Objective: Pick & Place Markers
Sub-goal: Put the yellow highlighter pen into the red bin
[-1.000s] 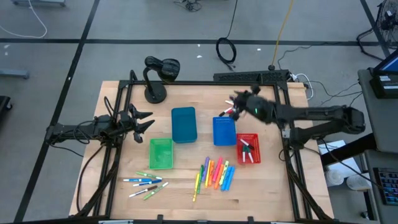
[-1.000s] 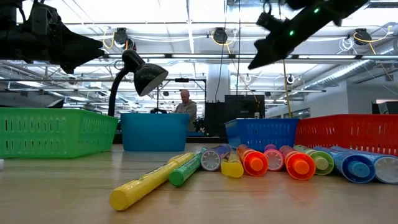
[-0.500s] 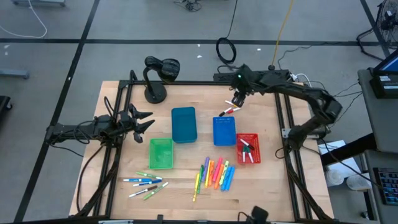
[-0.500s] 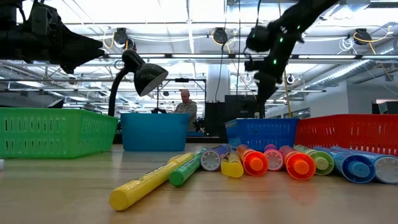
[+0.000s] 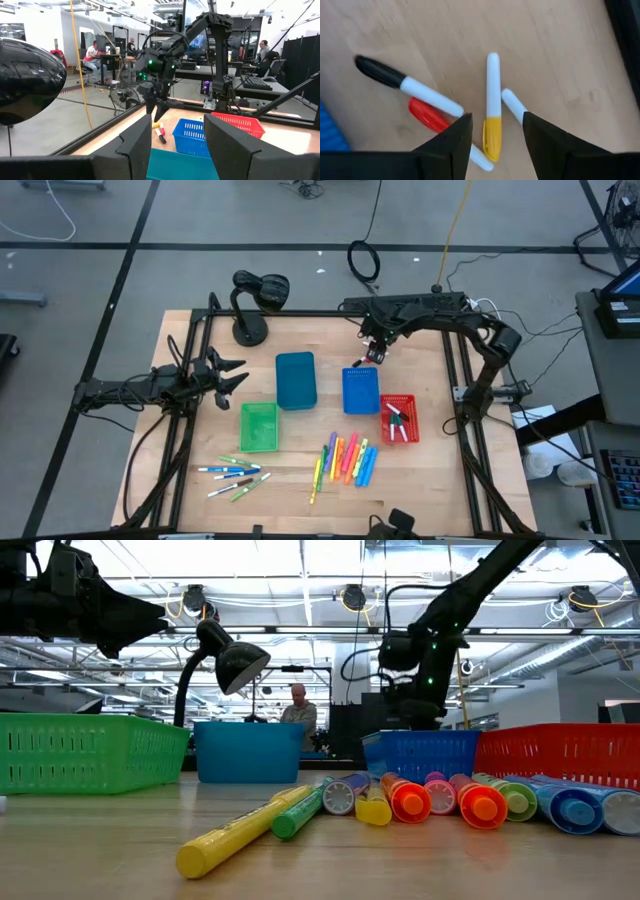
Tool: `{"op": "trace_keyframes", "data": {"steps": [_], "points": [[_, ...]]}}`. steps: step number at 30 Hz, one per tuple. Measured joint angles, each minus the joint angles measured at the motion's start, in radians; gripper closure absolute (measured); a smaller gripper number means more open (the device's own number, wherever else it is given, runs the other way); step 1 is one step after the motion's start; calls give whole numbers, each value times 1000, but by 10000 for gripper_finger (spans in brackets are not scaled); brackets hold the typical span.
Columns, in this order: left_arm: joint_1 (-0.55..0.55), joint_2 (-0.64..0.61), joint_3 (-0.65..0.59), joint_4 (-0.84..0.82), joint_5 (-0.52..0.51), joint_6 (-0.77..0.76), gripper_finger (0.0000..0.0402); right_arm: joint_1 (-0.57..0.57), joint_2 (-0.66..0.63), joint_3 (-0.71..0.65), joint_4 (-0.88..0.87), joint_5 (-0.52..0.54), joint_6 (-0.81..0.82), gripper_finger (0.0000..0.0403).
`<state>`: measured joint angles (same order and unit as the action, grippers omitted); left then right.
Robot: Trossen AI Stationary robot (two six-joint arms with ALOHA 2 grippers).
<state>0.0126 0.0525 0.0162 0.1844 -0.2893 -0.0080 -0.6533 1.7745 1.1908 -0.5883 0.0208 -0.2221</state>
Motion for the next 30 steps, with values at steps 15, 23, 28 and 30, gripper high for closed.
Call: {"op": "trace_keyframes", "data": {"steps": [15, 23, 28, 30], "points": [[0, 0, 0, 0, 0, 0, 217, -2, 43, -42, 81, 1, -7, 243], [0, 0, 0, 0, 0, 0, 217, -12, 38, -88, 94, 8, -9, 243], [0, 0, 0, 0, 0, 0, 217, -21, 40, -90, 86, 6, -8, 247], [0, 0, 0, 0, 0, 0, 217, -21, 41, -90, 84, 30, -17, 255]]}}
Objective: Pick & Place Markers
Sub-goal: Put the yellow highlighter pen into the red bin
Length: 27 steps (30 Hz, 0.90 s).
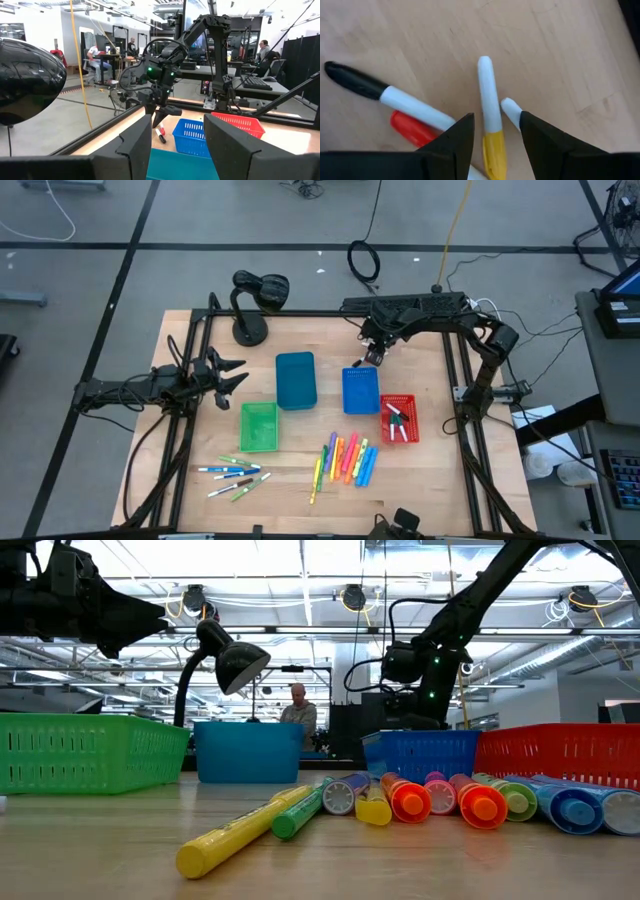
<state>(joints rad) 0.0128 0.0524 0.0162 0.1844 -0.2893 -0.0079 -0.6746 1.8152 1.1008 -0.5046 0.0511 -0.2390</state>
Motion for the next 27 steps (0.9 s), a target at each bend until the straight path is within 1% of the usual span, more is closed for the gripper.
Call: {"op": "trace_keyframes", "data": {"steps": [6, 8, 13, 19, 20, 24, 26, 27], "points": [[0, 0, 0, 0, 0, 0, 217, -2, 4, -3, -7, 171, -8, 285], [0, 0, 0, 0, 0, 0, 217, -1, 4, -4, -7, 184, -10, 294], [0, 0, 0, 0, 0, 0, 217, -3, 4, -4, -4, 136, 11, 310], [0, 0, 0, 0, 0, 0, 217, -5, 4, -3, -4, 125, -10, 323], [0, 0, 0, 0, 0, 0, 217, -8, 4, -3, -4, 106, -10, 327], [0, 0, 0, 0, 0, 0, 217, -32, 3, -2, -10, 6, -5, 358], [0, 0, 0, 0, 0, 0, 217, -39, 2, -2, -16, -1, 3, 379], [0, 0, 0, 0, 0, 0, 217, -42, 2, -2, -19, -1, 8, 384]]}}
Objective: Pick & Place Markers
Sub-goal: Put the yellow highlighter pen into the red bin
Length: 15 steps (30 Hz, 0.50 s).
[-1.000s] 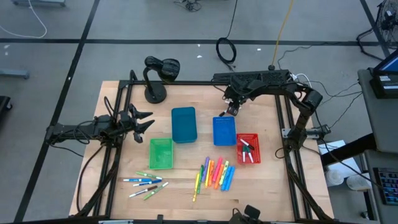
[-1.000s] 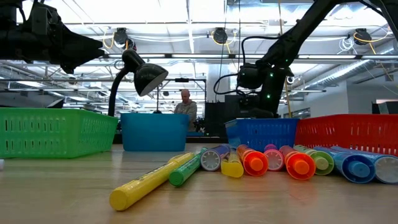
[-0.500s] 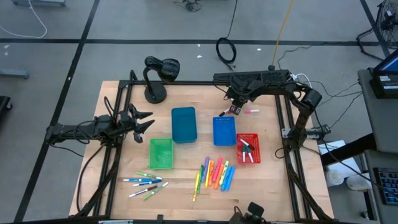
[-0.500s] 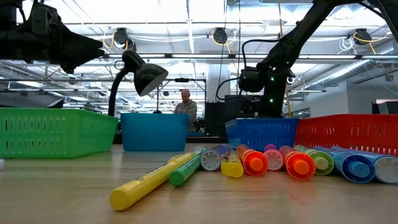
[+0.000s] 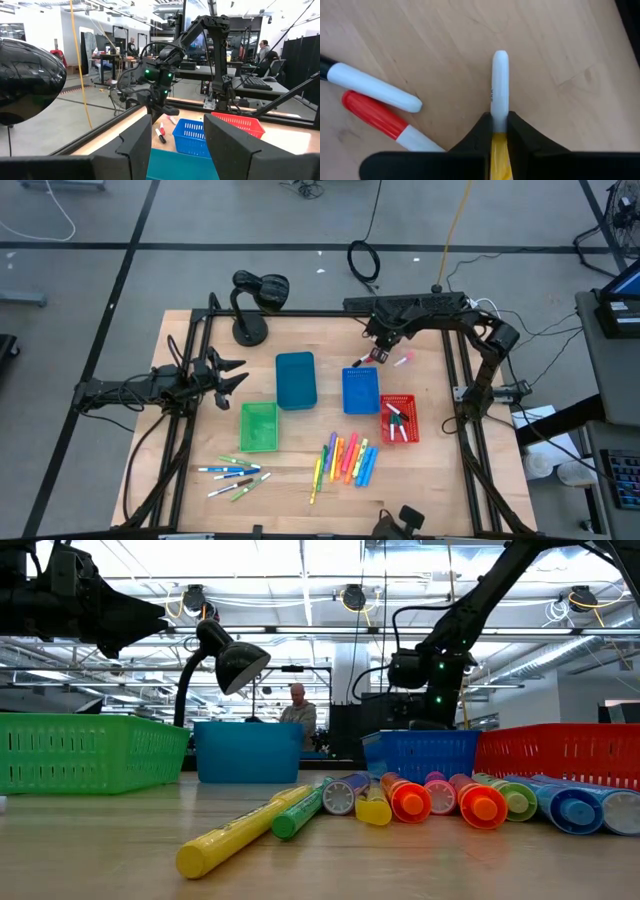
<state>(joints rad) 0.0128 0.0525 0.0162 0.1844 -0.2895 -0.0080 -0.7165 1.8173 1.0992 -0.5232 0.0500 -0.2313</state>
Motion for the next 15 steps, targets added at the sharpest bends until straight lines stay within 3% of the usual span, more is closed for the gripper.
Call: {"op": "trace_keyframes", "data": {"steps": [8, 15], "points": [[0, 0, 0, 0, 0, 0, 218, -10, -9, -1, -3, -2, 5, 383], [0, 0, 0, 0, 0, 0, 217, 24, -108, -4, -8, -2, 6, 384]]}}
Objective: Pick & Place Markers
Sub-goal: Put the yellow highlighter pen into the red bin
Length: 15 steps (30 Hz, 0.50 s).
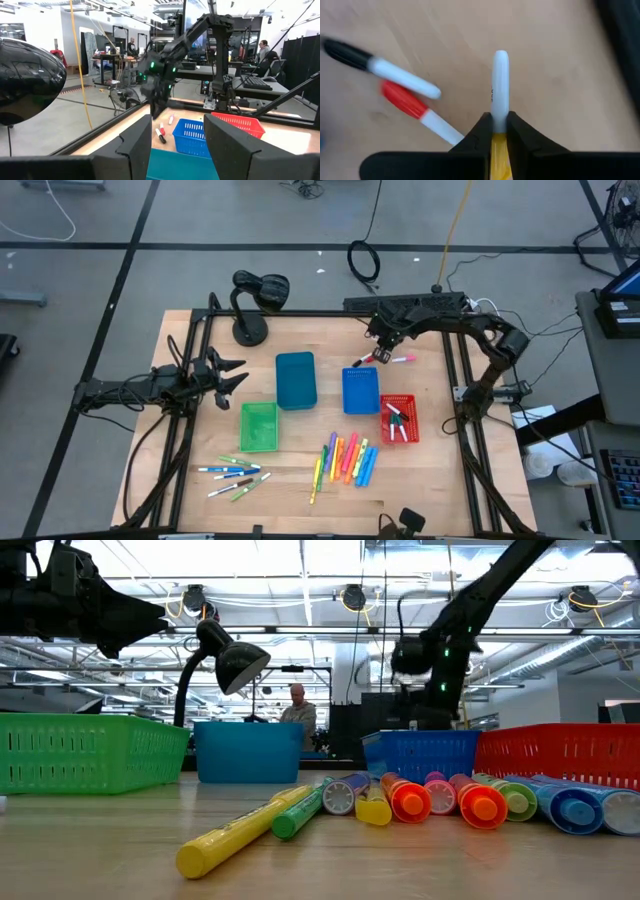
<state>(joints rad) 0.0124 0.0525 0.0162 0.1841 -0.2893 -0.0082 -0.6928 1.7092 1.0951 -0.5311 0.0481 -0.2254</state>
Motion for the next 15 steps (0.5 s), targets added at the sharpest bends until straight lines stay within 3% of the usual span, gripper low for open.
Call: {"op": "trace_keyframes", "data": {"steps": [15], "points": [[0, 0, 0, 0, 0, 0, 217, 176, -306, 1, -106, 7, 140, 384]]}}
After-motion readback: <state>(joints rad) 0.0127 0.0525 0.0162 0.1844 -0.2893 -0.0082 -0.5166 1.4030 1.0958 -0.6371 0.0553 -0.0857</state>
